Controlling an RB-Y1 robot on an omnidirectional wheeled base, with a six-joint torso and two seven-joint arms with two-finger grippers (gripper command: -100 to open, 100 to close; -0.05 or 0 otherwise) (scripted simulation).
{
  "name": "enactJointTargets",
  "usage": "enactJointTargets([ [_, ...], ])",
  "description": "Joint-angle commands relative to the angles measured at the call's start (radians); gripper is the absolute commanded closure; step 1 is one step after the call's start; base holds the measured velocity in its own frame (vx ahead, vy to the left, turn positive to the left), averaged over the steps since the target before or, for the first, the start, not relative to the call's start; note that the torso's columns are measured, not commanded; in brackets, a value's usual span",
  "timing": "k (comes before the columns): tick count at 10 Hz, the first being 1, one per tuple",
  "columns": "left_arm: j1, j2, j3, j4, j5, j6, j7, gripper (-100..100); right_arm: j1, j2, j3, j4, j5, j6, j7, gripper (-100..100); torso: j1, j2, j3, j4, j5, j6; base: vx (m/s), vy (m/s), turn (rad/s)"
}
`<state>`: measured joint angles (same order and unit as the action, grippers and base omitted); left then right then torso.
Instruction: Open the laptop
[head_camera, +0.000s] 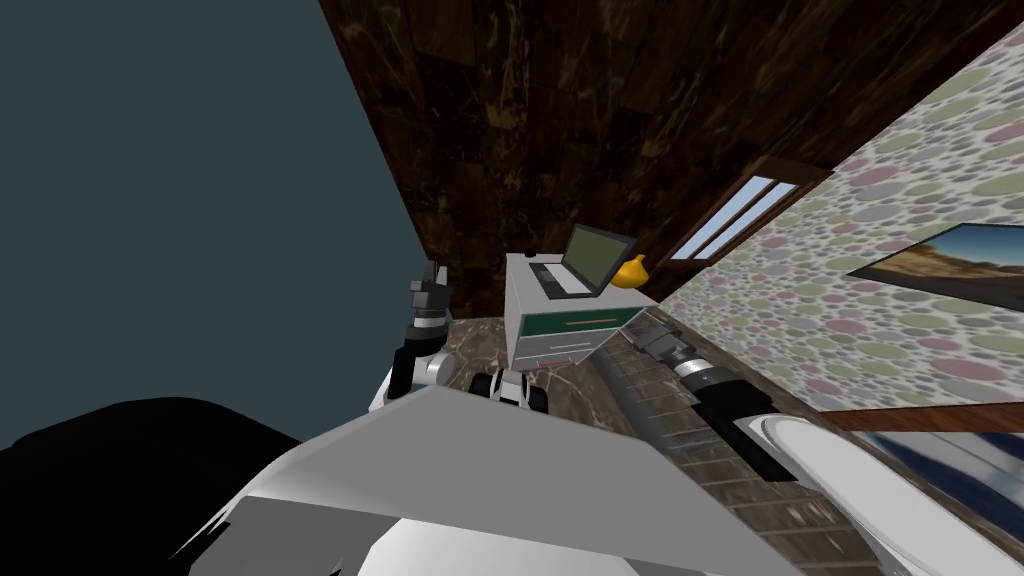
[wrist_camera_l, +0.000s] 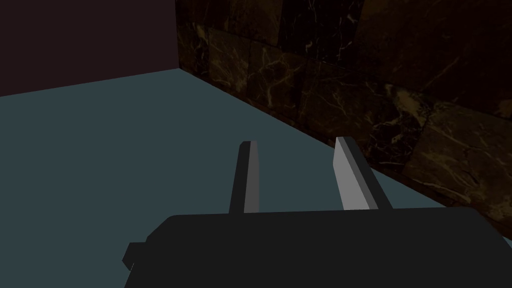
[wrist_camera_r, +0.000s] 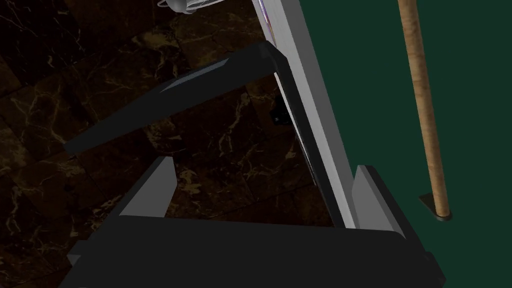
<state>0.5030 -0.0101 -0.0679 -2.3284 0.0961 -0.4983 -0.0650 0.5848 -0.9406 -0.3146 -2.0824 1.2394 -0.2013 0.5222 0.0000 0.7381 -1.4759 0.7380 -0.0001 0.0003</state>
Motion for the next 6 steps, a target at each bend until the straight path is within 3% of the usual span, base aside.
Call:
enactJointTargets([
  [1, 0.000, 0.000, 0.000, 0.000, 0.000, 0.000, 0.000, 0, 0.002, -0.047, -0.016, 0.011, 0.062, 0.025, 0.019, -100, 0.000, 0.000, 0.000, 0.000, 0.000, -0.001, 0.014, -0.004, 0.065],
  [3, 0.000, 0.000, 0.000, 0.000, 0.000, 0.000, 0.000, 0, 0.000, -0.123, -0.040, 0.037, 0.133, 0.064, 0.051, -100, 0.000, 0.000, 0.000, 0.000, 0.000, -0.001, 0.014, -0.004, 0.142],
  [6, 0.000, 0.000, 0.000, 0.000, 0.000, 0.000, 0.000, 0, -0.002, -0.159, -0.052, 0.050, 0.195, 0.083, 0.066, -100, 0.000, 0.000, 0.000, 0.000, 0.000, 0.000, 0.014, -0.006, 0.083],
])
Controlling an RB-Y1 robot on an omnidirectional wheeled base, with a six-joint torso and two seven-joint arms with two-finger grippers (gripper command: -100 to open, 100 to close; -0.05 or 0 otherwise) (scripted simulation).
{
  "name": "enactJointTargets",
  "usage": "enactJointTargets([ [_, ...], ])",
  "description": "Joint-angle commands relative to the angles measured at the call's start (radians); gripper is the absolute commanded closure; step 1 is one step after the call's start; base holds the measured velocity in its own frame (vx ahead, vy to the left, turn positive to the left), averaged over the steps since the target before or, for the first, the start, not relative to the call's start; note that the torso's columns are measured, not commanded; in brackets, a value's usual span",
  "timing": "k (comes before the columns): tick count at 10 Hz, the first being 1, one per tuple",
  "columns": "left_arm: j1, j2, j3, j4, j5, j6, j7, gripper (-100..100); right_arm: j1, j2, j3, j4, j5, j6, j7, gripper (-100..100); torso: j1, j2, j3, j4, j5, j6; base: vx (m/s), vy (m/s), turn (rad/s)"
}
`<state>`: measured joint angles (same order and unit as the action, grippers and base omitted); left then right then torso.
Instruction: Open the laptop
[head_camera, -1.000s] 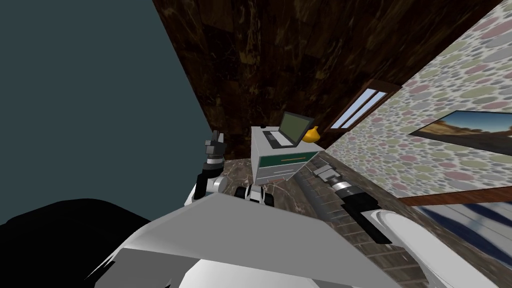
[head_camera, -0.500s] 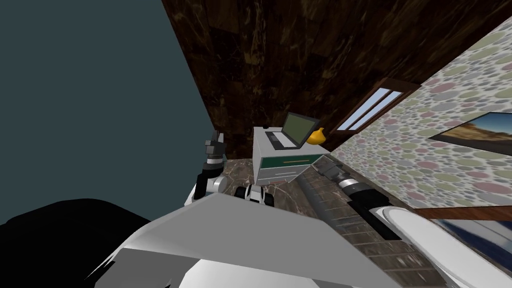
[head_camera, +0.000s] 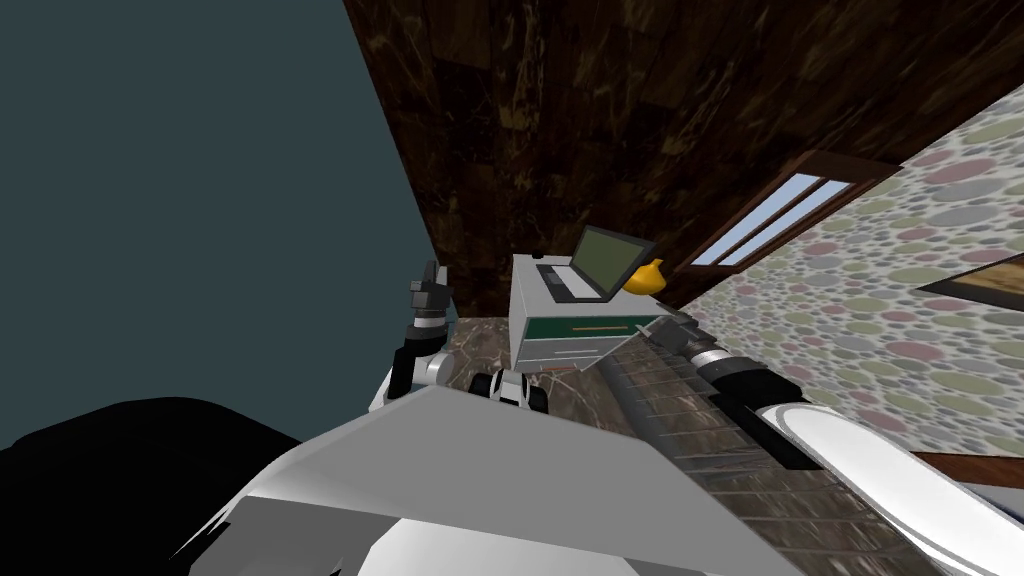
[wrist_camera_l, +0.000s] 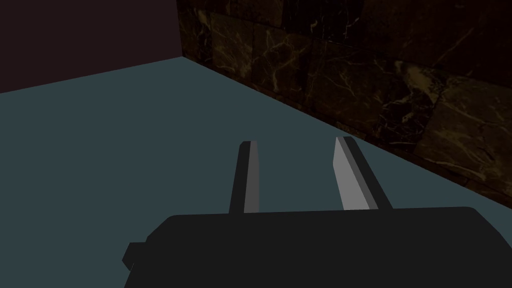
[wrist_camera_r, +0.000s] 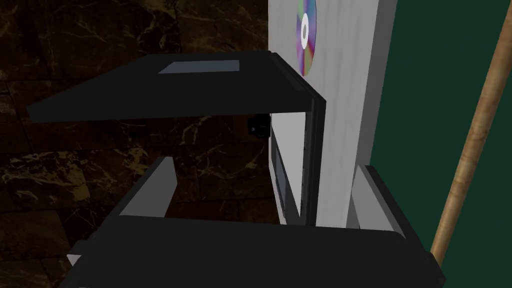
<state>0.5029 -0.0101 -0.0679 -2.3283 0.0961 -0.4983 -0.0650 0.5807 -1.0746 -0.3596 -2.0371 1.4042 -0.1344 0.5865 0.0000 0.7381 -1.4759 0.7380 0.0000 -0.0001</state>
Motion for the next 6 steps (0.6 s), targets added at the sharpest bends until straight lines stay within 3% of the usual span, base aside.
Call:
enactJointTargets([
  [1, 0.000, 0.000, 0.000, 0.000, 0.000, 0.000, 0.000, 0, 0.001, -0.052, -0.017, 0.018, 0.064, 0.034, 0.016, -100, 0.000, 0.000, 0.000, 0.000, 0.000, 0.000, 0.010, -0.001, 0.132],
  [3, 0.000, 0.000, 0.000, 0.000, 0.000, 0.000, 0.000, 0, -0.001, -0.093, -0.027, 0.030, 0.109, 0.051, 0.030, -100, 0.000, 0.000, 0.000, 0.000, 0.000, 0.001, 0.012, -0.004, 0.077],
  [4, 0.000, 0.000, 0.000, 0.000, 0.000, 0.000, 0.000, 0, -0.001, -0.093, -0.027, 0.030, 0.109, 0.051, 0.030, -100, 0.000, 0.000, 0.000, 0.000, 0.000, 0.000, 0.011, -0.005, 0.064],
  [5, 0.000, 0.000, 0.000, 0.000, 0.000, 0.000, 0.000, 0, -0.003, -0.125, -0.036, 0.042, 0.145, 0.068, 0.042, -100, 0.000, 0.000, 0.000, 0.000, 0.000, 0.000, 0.012, -0.004, 0.096],
  [6, 0.000, 0.000, 0.000, 0.000, 0.000, 0.000, 0.000, 0, -0.003, -0.125, -0.036, 0.042, 0.145, 0.068, 0.042, -100, 0.000, 0.000, 0.000, 0.000, 0.000, 0.000, 0.010, -0.007, 0.070],
])
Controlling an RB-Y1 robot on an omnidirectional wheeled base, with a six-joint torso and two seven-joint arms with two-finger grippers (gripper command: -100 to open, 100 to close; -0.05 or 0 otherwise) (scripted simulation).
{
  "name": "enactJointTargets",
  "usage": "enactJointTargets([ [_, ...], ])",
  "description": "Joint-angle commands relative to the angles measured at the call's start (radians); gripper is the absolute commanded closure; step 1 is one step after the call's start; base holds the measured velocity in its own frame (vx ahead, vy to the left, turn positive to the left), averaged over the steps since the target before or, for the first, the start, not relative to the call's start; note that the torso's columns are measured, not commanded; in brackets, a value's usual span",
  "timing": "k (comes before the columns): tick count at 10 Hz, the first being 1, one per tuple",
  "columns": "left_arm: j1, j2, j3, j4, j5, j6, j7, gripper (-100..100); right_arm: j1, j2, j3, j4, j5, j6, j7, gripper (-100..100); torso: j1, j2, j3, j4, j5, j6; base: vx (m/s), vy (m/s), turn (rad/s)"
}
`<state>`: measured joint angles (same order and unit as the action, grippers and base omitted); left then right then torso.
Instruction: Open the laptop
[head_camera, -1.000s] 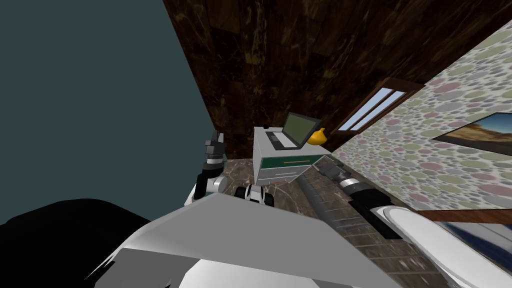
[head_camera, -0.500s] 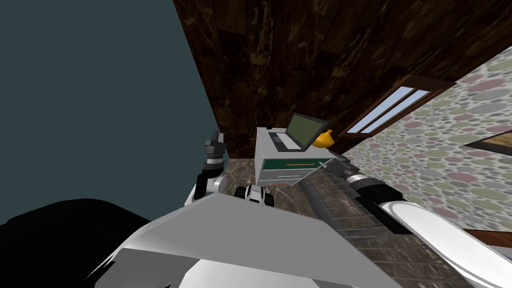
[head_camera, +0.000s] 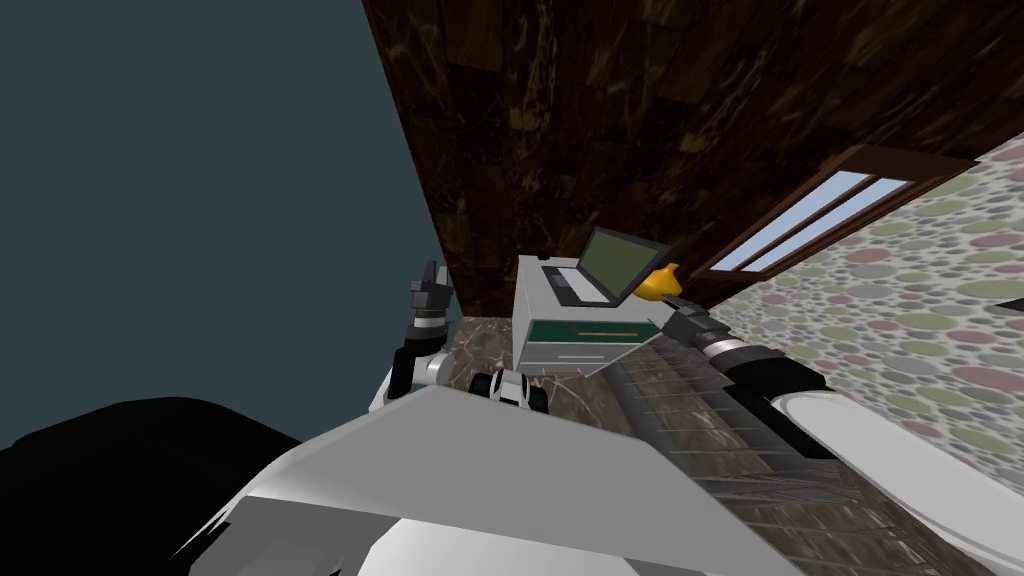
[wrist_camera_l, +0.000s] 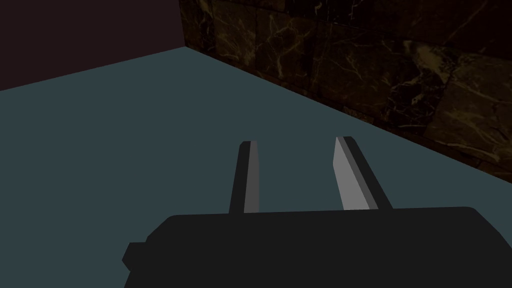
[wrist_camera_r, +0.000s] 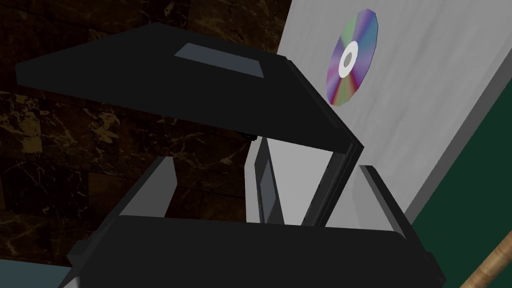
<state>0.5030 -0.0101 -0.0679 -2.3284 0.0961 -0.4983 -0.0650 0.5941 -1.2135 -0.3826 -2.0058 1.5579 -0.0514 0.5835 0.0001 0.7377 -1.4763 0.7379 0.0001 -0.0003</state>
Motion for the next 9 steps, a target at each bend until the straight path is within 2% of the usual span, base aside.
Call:
enactJointTargets([
  [1, 0.000, 0.000, 0.000, 0.000, 0.000, 0.000, 0.000, 0, -0.016, 0.014, -0.013, 0.011, -0.008, -0.015, 0.044, -100, 0.000, 0.000, 0.000, 0.000, 0.000, 0.001, 0.000, 0.000, 0.000],
  [2, 0.000, 0.000, 0.000, 0.000, 0.000, 0.000, 0.000, 0, -0.016, 0.014, -0.013, 0.011, -0.008, -0.015, 0.045, -100, 0.000, 0.001, 0.001, 0.000, 0.000, 0.001, 0.001, -0.001, -0.013],
  [3, 0.000, 0.000, 0.000, 0.000, 0.000, 0.000, 0.000, 0, -0.018, -0.016, -0.022, 0.022, 0.026, 0.000, 0.058, -100, 0.000, 0.001, 0.001, 0.000, 0.000, 0.001, 0.004, -0.002, 0.100],
  [5, 0.000, 0.000, 0.000, 0.000, 0.000, 0.000, 0.000, 0, -0.018, -0.016, -0.022, 0.022, 0.026, 0.000, 0.058, -100, 0.000, 0.000, 0.000, 0.000, 0.000, 0.000, 0.003, -0.003, 0.036],
  [6, 0.000, 0.000, 0.000, 0.000, 0.000, 0.000, 0.000, 0, -0.019, -0.044, -0.030, 0.033, 0.057, 0.015, 0.069, -100, 0.000, 0.000, 0.000, 0.000, 0.000, 0.001, 0.006, -0.002, 0.091],
  [8, 0.000, 0.000, 0.000, 0.000, 0.000, 0.000, 0.000, 0, -0.019, -0.044, -0.030, 0.033, 0.057, 0.015, 0.069, -100, 0.000, 0.000, 0.000, 0.000, 0.000, 0.001, 0.006, -0.004, 0.029],
  [9, 0.000, 0.000, 0.000, 0.000, 0.000, 0.000, 0.000, 0, -0.021, -0.069, -0.038, 0.042, 0.087, 0.028, 0.079, -100, 0.000, 0.001, 0.001, 0.000, 0.000, 0.001, 0.007, -0.003, 0.073],
])
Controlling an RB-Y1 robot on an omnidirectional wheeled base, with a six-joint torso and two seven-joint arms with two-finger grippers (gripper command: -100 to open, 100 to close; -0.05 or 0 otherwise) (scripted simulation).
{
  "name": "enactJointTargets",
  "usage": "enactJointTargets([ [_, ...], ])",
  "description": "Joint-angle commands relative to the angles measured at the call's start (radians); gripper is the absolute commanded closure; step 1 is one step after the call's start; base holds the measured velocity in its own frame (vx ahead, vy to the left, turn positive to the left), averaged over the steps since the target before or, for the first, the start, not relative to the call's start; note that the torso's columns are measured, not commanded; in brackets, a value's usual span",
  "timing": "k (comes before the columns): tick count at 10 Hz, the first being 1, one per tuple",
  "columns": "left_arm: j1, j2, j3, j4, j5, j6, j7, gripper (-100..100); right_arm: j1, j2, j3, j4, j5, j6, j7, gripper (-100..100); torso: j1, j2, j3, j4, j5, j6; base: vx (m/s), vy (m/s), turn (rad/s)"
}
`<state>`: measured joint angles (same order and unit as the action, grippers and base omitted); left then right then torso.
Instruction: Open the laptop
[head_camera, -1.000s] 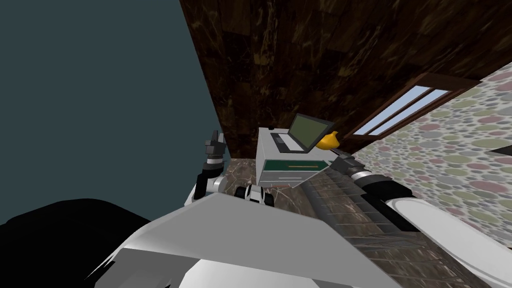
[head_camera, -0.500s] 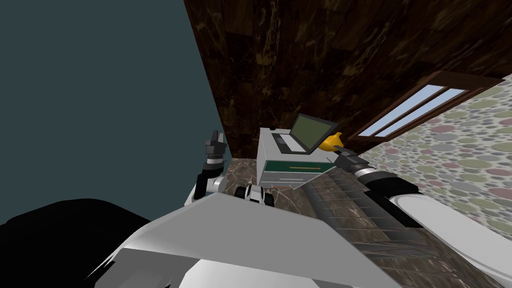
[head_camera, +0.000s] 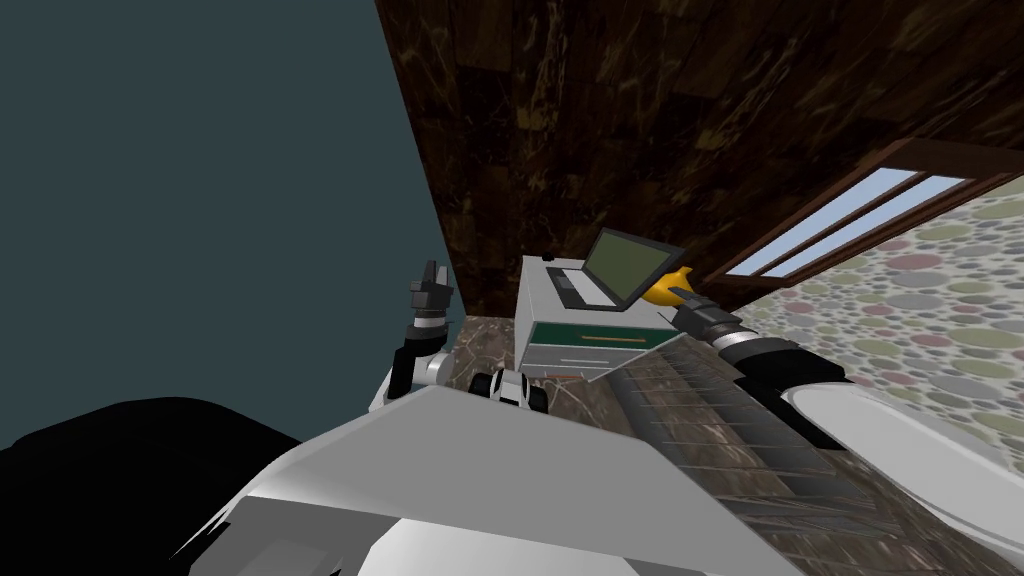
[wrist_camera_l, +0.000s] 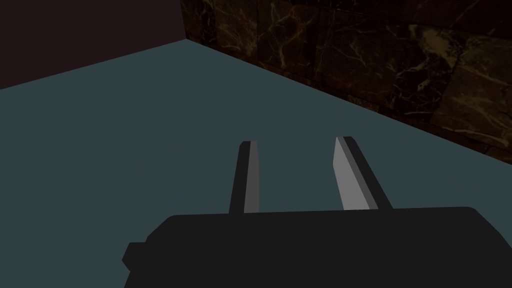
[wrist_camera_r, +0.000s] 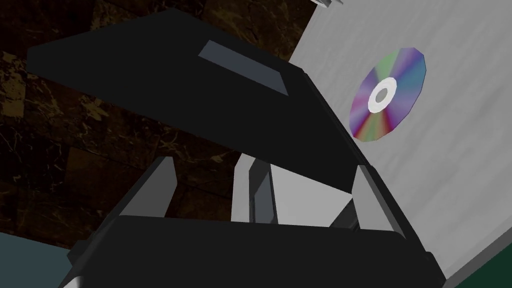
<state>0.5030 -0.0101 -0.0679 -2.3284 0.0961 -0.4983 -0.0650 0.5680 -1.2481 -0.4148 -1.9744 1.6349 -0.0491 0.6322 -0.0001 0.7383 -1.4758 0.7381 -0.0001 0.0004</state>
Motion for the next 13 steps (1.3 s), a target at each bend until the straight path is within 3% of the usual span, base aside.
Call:
enactJointTargets([
  [1, 0.000, 0.000, 0.000, 0.000, 0.000, 0.000, 0.000, 0, 0.004, -0.058, -0.012, 0.020, 0.037, 0.038, 0.040, -100, 0.000, 0.000, 0.000, 0.000, 0.000, -0.001, 0.010, -0.008, 0.172],
  [3, 0.000, 0.000, 0.000, 0.000, 0.000, 0.000, 0.000, 0, 0.004, -0.058, -0.012, 0.020, 0.037, 0.038, 0.040, -100, 0.000, 0.000, 0.000, 0.000, 0.000, 0.000, 0.008, -0.006, 0.008],
  [8, 0.000, 0.000, 0.000, 0.000, 0.000, 0.000, 0.000, 0, -0.001, -0.149, -0.038, 0.050, 0.136, 0.083, 0.075, -100, 0.000, 0.000, 0.000, 0.000, 0.000, 0.000, 0.009, -0.006, 0.086],
  [11, 0.000, 0.000, 0.000, 0.000, 0.000, 0.000, 0.000, 0, 0.005, -0.155, -0.034, 0.051, 0.130, 0.096, 0.070, -100, 0.000, 0.000, 0.000, 0.000, 0.000, 0.000, 0.003, -0.002, 0.009],
  [12, 0.000, 0.000, 0.000, 0.000, 0.000, 0.000, 0.000, 0, 0.005, -0.156, -0.034, 0.051, 0.130, 0.097, 0.069, 100, 0.000, 0.000, 0.000, 0.000, 0.000, 0.000, 0.000, 0.000, 0.000],
  [13, 0.000, 0.000, 0.000, 0.000, 0.000, 0.000, 0.000, 0, 0.022, -0.160, -0.037, 0.043, 0.174, 0.112, 0.101, 100, 0.000, 0.000, 0.000, 0.000, 0.000, 0.000, 0.021, 0.042, -0.067],
])
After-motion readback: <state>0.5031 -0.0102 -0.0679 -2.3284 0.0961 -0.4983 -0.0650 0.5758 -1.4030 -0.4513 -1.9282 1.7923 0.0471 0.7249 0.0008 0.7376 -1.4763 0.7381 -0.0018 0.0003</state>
